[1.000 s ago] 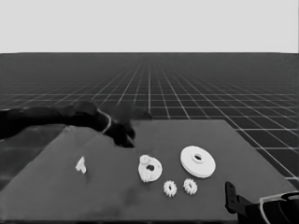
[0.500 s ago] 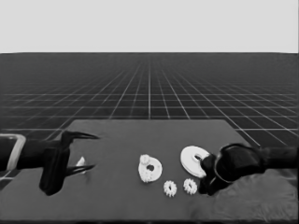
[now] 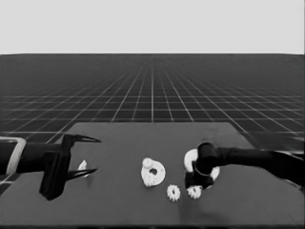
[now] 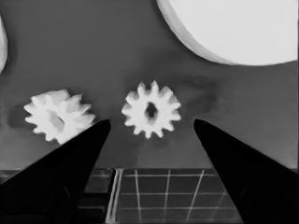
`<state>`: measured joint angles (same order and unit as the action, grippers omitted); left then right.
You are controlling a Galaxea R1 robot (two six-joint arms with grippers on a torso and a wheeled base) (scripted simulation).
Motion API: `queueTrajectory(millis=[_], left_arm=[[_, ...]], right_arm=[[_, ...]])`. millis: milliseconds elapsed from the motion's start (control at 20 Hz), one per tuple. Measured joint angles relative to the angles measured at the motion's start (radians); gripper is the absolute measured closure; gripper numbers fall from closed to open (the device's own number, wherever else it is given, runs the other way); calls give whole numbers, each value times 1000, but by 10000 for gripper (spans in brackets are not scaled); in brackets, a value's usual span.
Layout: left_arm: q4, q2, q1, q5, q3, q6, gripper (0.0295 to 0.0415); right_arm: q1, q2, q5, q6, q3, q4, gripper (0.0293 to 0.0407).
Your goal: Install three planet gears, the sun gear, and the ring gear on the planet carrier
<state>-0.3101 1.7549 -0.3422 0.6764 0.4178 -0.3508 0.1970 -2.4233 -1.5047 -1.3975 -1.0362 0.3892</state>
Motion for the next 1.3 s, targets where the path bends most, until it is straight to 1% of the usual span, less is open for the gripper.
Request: queueTrajectory(millis=[50,150,400,500,550,900,950,1000,1050,1150,1300], left_arm=[[0,0,0,0,0,0,326],[0,0,0,0,0,0,326],[0,0,0,0,0,0,326],[0,0,0,0,0,0,326],[0,0,0,0,0,0,326],[0,0,0,0,0,0,326],[0,0,0,0,0,0,326],[0,0,0,0,0,0,326],[0,0,0,0,0,0,326],[0,0,0,0,0,0,326],[0,0,0,0,0,0,326]], right_arm=[[34,-8,13,13,-27,30,315],[63,-17,28,26,-55,56,315],[76,-22,35,33,-69,69,315],[77,-22,36,33,-69,69,386],[76,-22,36,33,-69,70,387],[76,-22,36,33,-69,70,387],[0,3,-5,-6,7,-12,388],[-66,13,-23,-26,43,-69,388],[-107,17,-30,-35,58,-106,388],[-144,19,-35,-42,67,-142,388],[-159,20,-36,-43,70,-157,388]])
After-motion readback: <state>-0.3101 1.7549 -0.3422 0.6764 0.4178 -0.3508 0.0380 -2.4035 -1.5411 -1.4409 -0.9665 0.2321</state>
